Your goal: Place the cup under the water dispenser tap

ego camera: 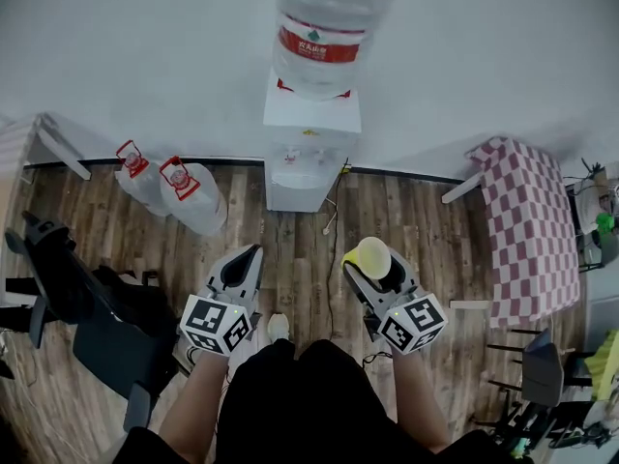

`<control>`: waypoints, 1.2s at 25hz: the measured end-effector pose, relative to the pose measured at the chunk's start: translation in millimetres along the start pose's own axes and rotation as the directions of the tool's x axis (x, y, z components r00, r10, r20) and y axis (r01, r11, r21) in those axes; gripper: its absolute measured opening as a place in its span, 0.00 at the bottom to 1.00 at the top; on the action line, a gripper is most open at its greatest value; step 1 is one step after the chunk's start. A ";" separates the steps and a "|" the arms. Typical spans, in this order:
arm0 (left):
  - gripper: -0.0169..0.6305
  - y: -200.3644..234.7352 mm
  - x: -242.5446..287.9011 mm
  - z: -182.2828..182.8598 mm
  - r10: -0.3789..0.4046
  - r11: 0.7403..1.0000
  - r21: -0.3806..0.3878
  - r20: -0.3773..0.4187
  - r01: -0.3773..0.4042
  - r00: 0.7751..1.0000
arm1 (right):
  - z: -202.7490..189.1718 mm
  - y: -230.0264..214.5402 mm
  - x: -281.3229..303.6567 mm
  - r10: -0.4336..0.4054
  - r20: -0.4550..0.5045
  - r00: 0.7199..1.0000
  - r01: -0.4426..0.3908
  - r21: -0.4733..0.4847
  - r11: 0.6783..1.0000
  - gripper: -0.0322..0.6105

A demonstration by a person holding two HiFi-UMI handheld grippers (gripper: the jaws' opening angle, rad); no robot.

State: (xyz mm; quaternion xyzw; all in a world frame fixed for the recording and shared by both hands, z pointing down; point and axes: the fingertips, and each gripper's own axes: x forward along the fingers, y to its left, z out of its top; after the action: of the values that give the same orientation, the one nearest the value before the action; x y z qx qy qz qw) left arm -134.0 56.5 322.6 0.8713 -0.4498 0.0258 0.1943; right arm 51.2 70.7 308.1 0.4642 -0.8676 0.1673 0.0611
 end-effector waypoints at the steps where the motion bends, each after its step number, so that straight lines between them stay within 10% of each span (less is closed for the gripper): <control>1: 0.04 1.5 1.1 0.4 -0.002 1.000 0.000 -0.001 0.002 1.000 | -0.1 -0.3 2.5 -0.001 -0.004 1.000 0.001 -0.001 1.000 0.52; 17: 0.04 24.4 41.9 -2.6 0.038 0.999 0.010 -0.057 -0.037 0.998 | -8.3 -39.7 49.3 0.041 -0.022 0.999 -0.040 0.058 0.998 0.52; 30: 0.04 54.8 144.7 -9.4 0.062 0.998 -0.006 -0.067 -0.063 0.996 | -32.0 -117.9 156.4 0.088 -0.083 0.993 -0.095 -0.080 0.992 0.52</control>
State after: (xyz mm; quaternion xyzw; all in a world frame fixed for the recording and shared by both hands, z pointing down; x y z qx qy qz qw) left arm -90.3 -80.6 380.4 0.8547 -0.4703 0.0590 0.2118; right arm 59.2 -101.5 406.5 0.4139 -0.8912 0.1514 0.1071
